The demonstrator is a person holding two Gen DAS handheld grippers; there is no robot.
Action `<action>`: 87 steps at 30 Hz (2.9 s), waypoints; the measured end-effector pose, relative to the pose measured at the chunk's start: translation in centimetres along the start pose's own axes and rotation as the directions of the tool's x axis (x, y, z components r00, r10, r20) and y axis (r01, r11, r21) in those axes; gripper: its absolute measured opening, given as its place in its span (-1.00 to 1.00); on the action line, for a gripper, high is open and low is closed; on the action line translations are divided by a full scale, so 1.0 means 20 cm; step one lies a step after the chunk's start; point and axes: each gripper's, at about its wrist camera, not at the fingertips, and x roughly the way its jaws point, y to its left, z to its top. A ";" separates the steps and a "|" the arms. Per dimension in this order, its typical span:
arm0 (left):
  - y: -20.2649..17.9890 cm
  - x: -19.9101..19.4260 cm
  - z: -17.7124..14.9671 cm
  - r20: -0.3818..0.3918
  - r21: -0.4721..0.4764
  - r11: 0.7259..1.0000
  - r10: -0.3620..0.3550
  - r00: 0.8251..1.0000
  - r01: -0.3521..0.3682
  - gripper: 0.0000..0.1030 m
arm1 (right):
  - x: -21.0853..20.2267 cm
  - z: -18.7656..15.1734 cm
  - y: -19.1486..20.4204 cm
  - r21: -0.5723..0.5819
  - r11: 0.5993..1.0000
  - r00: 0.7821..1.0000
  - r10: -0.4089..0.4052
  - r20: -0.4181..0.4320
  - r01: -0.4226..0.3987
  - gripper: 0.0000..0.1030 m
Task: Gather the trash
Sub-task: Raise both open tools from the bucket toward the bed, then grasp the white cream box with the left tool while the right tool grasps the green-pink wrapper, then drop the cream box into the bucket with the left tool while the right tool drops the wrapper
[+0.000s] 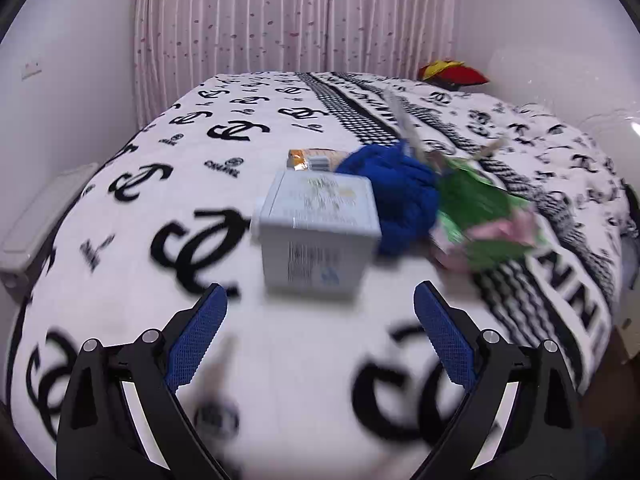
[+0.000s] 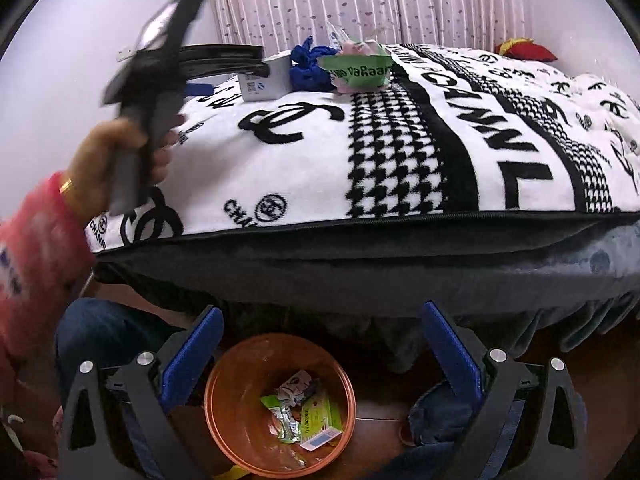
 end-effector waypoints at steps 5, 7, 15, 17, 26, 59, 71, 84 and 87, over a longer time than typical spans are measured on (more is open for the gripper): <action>-0.02 0.21 0.06 -0.057 0.043 0.997 0.066 0.996 -0.064 0.79 | 0.05 0.05 -0.05 0.013 1.000 1.000 0.009 -0.013 -0.009 0.89; -0.01 0.25 0.06 -0.071 0.039 0.998 0.061 0.996 -0.059 0.75 | 0.06 0.06 -0.07 0.018 1.000 1.000 0.013 -0.013 -0.013 0.89; 0.04 0.23 0.02 -0.046 0.002 1.000 0.025 0.999 -0.025 0.21 | 0.10 0.11 -0.09 0.037 0.999 1.000 0.018 -0.005 -0.018 0.89; 0.04 0.19 0.01 -0.035 0.009 1.000 0.024 0.999 -0.023 0.21 | 0.10 0.12 -0.08 0.033 0.999 1.000 0.013 -0.003 -0.013 0.89; 0.15 -0.22 -0.22 0.028 0.006 1.000 0.023 0.999 -0.023 0.21 | 0.03 0.27 -0.10 0.050 0.998 0.999 0.027 0.044 -0.029 0.89; 0.33 -1.00 -0.76 0.073 -0.081 0.996 0.050 0.996 -0.044 0.21 | 0.81 1.42 -0.34 0.193 0.970 0.973 -0.106 -0.206 0.147 -0.73; 0.23 -1.03 -0.77 0.077 -0.045 0.999 -0.002 0.997 0.005 0.21 | 0.35 1.27 -0.37 0.111 0.977 0.982 -0.175 -0.064 0.181 -0.80; 0.04 -1.05 -0.90 -0.036 0.080 0.991 -0.101 0.994 0.103 0.22 | -0.12 0.69 -0.10 -0.086 0.996 0.999 -0.040 -0.036 0.037 -0.80; 0.01 -1.02 -0.99 -0.100 0.091 0.988 -0.118 0.988 0.127 0.22 | -0.16 0.52 -0.02 -0.131 0.991 0.998 -0.011 -0.066 0.002 -0.80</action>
